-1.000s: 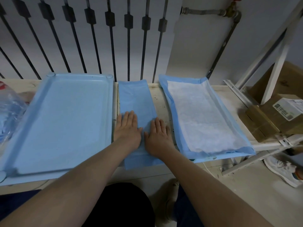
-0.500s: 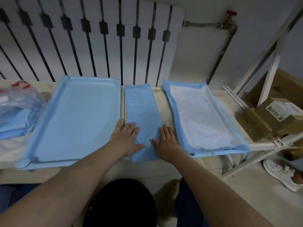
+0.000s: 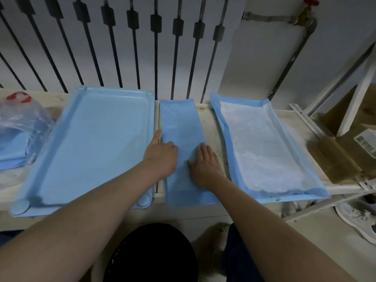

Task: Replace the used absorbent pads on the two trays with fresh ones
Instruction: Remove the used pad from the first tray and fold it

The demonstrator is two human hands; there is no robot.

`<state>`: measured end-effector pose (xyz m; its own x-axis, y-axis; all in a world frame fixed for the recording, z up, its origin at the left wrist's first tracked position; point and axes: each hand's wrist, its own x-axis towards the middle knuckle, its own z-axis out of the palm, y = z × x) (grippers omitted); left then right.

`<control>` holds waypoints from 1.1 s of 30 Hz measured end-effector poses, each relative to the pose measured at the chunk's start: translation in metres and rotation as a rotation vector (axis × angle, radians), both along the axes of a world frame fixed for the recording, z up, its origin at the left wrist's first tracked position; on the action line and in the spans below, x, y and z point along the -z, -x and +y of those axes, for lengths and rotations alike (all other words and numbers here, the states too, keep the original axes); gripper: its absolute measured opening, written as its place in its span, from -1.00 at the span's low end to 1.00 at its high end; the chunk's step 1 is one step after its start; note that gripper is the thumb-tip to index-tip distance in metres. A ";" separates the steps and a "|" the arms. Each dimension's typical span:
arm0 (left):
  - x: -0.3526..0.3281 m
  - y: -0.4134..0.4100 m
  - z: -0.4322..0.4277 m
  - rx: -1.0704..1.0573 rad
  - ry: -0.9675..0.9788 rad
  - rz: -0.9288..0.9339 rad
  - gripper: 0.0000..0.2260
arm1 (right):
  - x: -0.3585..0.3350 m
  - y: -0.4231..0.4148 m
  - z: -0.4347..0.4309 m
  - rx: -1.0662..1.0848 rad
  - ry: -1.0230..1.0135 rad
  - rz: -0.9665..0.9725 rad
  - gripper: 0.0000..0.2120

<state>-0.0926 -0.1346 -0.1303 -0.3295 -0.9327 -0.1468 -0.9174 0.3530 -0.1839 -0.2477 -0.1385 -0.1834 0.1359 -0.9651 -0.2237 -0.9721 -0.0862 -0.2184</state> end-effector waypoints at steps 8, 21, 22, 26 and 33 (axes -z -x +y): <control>0.008 0.001 -0.079 -0.016 0.046 0.008 -0.66 | 0.004 -0.007 -0.075 -0.037 0.055 0.042 -0.35; 0.001 0.010 -0.179 -0.142 -0.043 -0.157 -0.51 | 0.012 -0.023 -0.170 -0.038 0.123 0.022 -0.40; 0.008 0.007 -0.190 -0.192 -0.042 -0.031 -0.42 | 0.014 -0.023 -0.181 -0.076 0.136 0.019 -0.42; 0.038 0.009 -0.207 -0.381 -0.159 0.288 -0.37 | 0.018 -0.020 -0.214 -0.053 0.143 0.016 -0.44; 0.062 0.007 -0.207 -0.400 -0.025 0.335 -0.45 | 0.021 -0.026 -0.248 -0.038 0.170 0.034 -0.41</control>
<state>-0.0995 -0.3420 -0.1925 0.0194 -0.9928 -0.1184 -0.9885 -0.0368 0.1466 -0.2216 -0.3863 -0.2039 0.1677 -0.9839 -0.0624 -0.9741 -0.1556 -0.1642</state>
